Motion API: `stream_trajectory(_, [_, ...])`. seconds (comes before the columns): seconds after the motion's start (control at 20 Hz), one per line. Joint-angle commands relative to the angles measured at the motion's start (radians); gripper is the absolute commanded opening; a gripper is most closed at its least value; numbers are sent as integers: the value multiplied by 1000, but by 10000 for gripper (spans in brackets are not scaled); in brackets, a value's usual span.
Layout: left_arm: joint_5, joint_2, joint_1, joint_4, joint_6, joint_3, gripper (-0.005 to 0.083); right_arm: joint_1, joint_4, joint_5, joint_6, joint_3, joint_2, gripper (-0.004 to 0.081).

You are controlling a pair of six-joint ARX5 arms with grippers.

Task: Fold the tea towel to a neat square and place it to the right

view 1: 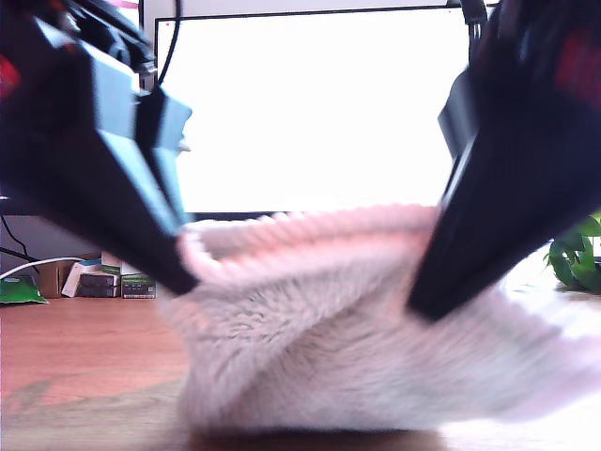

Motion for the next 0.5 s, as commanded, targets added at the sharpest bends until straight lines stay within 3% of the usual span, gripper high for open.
stream_trajectory(0.0, [-1,8,-23,-51,-56,-4,-24,5,-81,-30,17,27,0,-11])
stream_trajectory(0.2, [9,2,-84,-128,-177,-4,-24,5,-179,-90,40,85,0,-11])
stream_trajectory(0.45, [-40,-6,-88,-84,-189,-4,-24,3,-178,-92,40,86,45,-11])
